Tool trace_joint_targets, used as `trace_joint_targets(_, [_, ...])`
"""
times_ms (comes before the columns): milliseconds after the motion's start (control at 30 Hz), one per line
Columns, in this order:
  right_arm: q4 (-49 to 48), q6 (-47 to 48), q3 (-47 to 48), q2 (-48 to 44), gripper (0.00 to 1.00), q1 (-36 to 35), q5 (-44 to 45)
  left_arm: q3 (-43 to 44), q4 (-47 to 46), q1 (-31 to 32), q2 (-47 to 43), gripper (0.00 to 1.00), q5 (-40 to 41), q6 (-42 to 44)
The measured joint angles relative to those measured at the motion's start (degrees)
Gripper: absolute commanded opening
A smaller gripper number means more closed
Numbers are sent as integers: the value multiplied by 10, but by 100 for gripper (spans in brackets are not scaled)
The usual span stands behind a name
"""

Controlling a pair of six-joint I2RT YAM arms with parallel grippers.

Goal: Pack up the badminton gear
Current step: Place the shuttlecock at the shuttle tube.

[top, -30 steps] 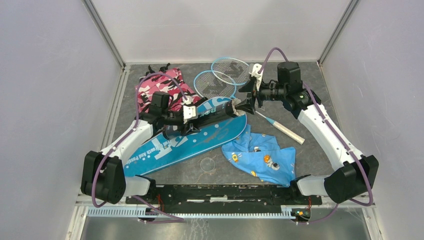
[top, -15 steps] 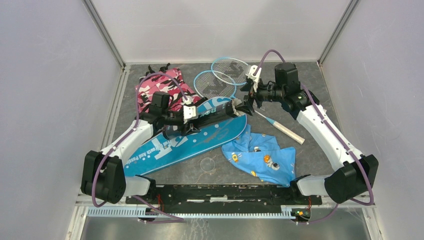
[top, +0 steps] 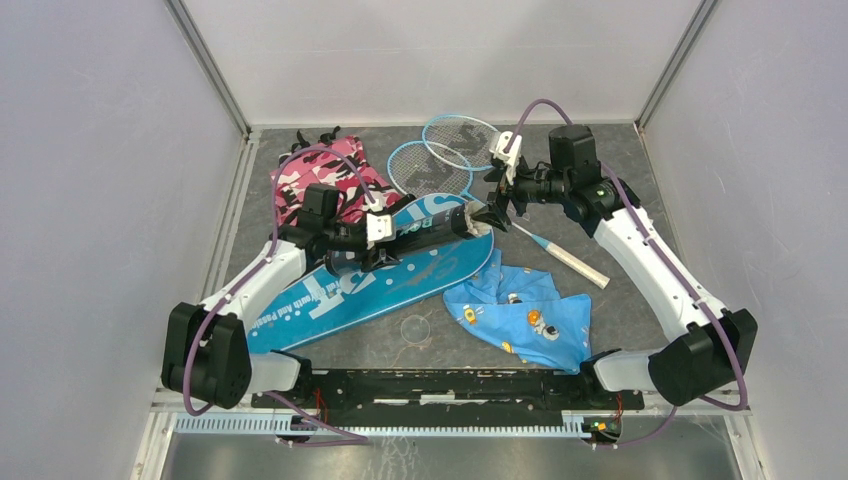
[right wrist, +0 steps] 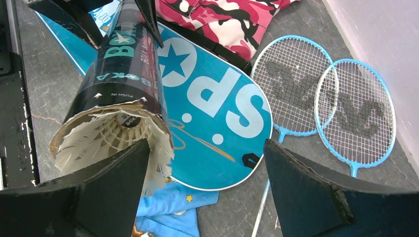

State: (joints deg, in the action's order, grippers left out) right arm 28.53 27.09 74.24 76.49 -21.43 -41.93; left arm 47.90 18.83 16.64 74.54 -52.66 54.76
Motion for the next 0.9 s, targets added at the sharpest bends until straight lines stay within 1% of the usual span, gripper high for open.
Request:
trace_joint_targets(367, [2, 2, 1, 29, 89, -3, -6, 0, 6, 0, -3, 2, -2, 8])
trace_joint_targets(633, [-21, -9, -21, 29, 88, -24, -7, 0, 8, 7, -2, 2, -3, 8])
trace_joint_targets(900, [-36, -19, -36, 32, 96, -30, -5, 0, 7, 12, -2, 2, -2, 8])
